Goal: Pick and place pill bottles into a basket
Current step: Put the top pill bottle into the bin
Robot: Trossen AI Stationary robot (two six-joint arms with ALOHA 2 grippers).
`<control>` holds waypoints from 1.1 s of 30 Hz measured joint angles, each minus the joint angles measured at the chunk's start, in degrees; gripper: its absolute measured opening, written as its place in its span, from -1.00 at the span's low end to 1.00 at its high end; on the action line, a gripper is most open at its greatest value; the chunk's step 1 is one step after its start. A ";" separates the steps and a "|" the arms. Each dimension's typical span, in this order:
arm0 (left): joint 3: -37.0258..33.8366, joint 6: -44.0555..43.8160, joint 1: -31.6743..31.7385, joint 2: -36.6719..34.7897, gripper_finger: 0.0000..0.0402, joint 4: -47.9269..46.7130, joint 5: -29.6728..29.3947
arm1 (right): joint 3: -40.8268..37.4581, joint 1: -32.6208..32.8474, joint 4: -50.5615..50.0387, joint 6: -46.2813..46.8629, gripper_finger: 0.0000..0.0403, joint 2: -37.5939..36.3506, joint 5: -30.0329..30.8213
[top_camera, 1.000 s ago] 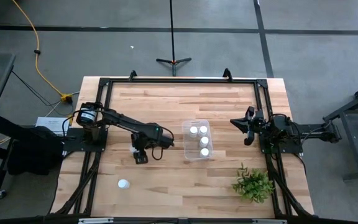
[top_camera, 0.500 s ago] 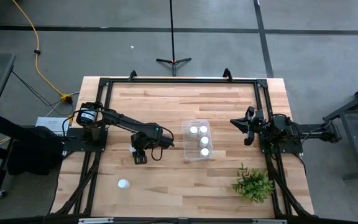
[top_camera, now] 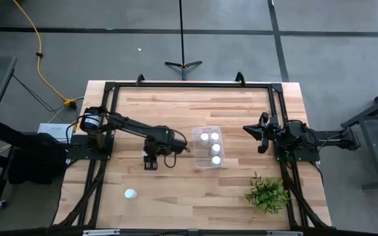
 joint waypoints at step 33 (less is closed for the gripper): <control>45.57 14.03 5.35 12.94 0.09 6.97 -4.35 | 0.02 -0.01 -0.20 0.11 -1.00 0.99 -1.06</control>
